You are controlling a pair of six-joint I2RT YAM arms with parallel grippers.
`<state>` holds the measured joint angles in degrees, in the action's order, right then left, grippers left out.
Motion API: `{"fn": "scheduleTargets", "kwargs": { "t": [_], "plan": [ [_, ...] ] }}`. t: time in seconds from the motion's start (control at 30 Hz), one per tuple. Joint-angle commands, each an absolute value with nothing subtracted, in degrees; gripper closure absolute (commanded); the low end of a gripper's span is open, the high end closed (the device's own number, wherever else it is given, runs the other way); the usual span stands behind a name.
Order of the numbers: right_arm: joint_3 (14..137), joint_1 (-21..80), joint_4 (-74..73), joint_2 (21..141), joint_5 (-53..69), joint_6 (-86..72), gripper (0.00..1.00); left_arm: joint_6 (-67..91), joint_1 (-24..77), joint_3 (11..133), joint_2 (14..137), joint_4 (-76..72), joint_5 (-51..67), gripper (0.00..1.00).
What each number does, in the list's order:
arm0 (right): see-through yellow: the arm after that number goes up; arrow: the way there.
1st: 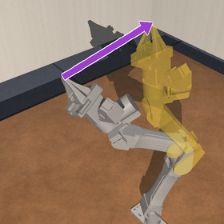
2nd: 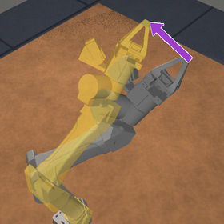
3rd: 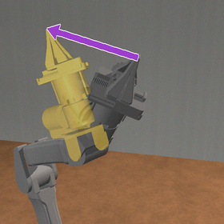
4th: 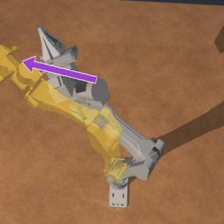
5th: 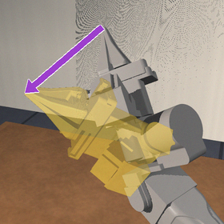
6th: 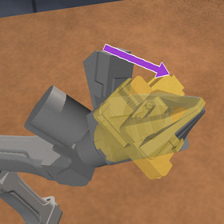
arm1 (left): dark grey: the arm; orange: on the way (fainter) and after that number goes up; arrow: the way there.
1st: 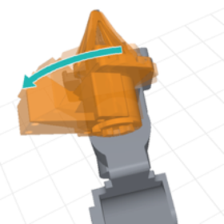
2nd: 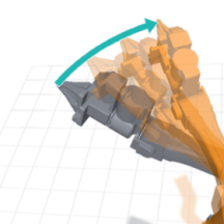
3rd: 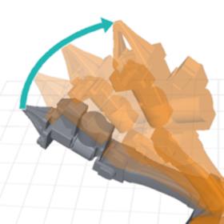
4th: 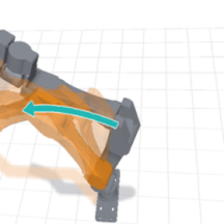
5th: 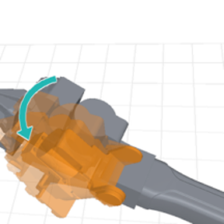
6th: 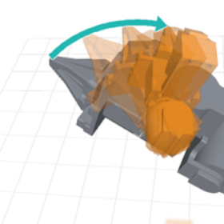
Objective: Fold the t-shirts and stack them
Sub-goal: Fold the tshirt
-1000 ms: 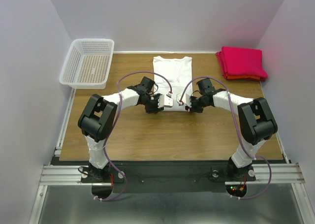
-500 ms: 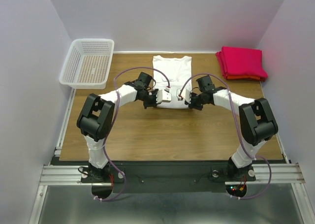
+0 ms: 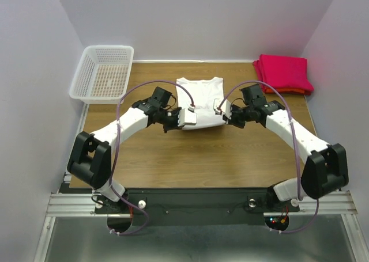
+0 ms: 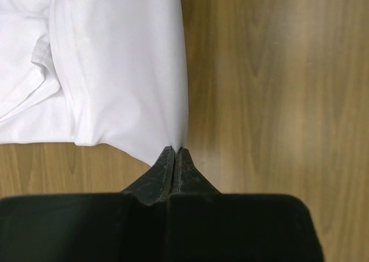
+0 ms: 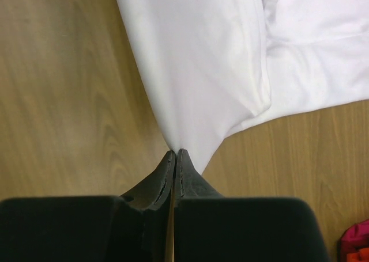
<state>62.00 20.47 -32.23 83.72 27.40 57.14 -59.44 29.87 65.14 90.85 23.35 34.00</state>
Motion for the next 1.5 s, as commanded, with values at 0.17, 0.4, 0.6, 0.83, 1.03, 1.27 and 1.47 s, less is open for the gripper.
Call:
{"fn": "scheduleTargets", "kwargs": {
  "t": [0.17,0.4,0.6,0.83,1.03,1.27,1.47],
  "plan": [
    [60.8,22.3,-56.7,67.4,34.7,60.4,1.0,-56.6,34.4,61.4,73.9,39.6,41.8,1.0],
    [62.0,22.4,-64.8,62.8,36.5,57.7,0.99,-58.5,36.3,64.1,70.6,51.0,45.5,1.0],
    [64.9,22.4,-62.3,66.7,33.8,56.9,0.99,-60.7,36.1,67.8,75.1,53.1,45.2,1.0],
    [72.5,22.1,-62.5,75.5,32.4,61.4,0.99,-69.1,30.6,82.3,86.1,61.0,44.9,1.0],
    [80.3,17.7,-62.2,87.5,34.0,66.6,1.0,-72.6,25.4,95.9,98.9,63.9,44.7,1.0],
    [90.7,12.0,-62.2,104.1,35.6,72.7,0.99,-70.8,23.6,112.0,114.5,63.1,44.3,1.0],
    [93.5,9.4,-60.7,112.1,35.2,75.1,0.99,-63.4,23.6,122.5,126.1,56.1,43.1,1.0]
  ]
}}
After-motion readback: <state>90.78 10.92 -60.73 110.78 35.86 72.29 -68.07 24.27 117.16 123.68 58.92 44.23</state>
